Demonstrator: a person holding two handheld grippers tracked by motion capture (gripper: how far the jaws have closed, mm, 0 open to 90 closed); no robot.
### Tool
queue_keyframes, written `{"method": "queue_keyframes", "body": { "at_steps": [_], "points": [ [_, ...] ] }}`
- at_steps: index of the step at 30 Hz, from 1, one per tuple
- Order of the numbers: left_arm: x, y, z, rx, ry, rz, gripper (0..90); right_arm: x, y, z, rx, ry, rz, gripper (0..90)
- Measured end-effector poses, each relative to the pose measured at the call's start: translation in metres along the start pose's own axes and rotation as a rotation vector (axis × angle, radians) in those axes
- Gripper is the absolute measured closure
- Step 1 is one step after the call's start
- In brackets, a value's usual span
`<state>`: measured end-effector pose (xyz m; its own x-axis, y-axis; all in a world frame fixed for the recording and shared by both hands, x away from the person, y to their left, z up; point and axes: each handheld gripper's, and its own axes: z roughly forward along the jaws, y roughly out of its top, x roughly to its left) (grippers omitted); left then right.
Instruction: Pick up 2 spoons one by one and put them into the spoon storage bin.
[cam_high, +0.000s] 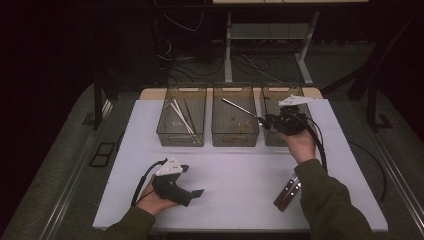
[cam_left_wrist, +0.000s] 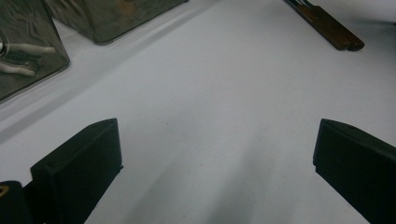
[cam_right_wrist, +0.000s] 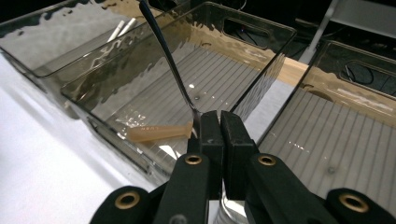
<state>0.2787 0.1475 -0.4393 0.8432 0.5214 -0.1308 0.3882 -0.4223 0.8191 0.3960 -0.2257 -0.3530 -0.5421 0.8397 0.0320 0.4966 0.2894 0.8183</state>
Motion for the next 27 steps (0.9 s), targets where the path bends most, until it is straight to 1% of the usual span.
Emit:
{"method": "queue_keyframes", "body": {
  "at_steps": [5,10,15,18,23,24,25,26,27],
  "points": [
    [0.0,0.0,0.0,0.001,-0.003,0.001,0.0,0.003,0.003,0.016,0.028,-0.007,0.008,88.6],
    [-0.001,0.0,0.001,0.004,-0.005,0.0,0.0,0.006,0.004,0.029,0.053,-0.01,0.003,88.6],
    [-0.001,0.0,0.001,0.005,-0.006,0.001,0.0,0.012,0.004,0.037,0.063,-0.013,0.001,88.5],
    [-0.001,0.0,0.001,0.004,-0.006,0.002,0.0,0.015,0.004,0.041,0.08,-0.028,-0.007,88.5],
    [-0.001,0.0,0.002,0.005,-0.006,0.003,0.1,0.019,0.002,0.046,0.092,-0.03,-0.019,88.3],
    [-0.001,0.0,0.002,0.006,-0.007,0.004,0.1,0.02,0.002,0.047,0.092,-0.032,-0.025,87.8],
    [-0.001,0.0,0.002,0.006,-0.007,0.005,0.1,0.021,0.001,0.047,0.092,-0.038,-0.025,85.9],
    [-0.001,0.0,0.002,0.006,-0.007,0.005,0.1,0.021,0.001,0.048,0.091,-0.04,-0.027,82.0],
    [-0.001,0.0,0.002,0.006,-0.008,0.005,0.1,0.021,0.001,0.048,0.096,-0.044,-0.031,80.7]
  ]
}}
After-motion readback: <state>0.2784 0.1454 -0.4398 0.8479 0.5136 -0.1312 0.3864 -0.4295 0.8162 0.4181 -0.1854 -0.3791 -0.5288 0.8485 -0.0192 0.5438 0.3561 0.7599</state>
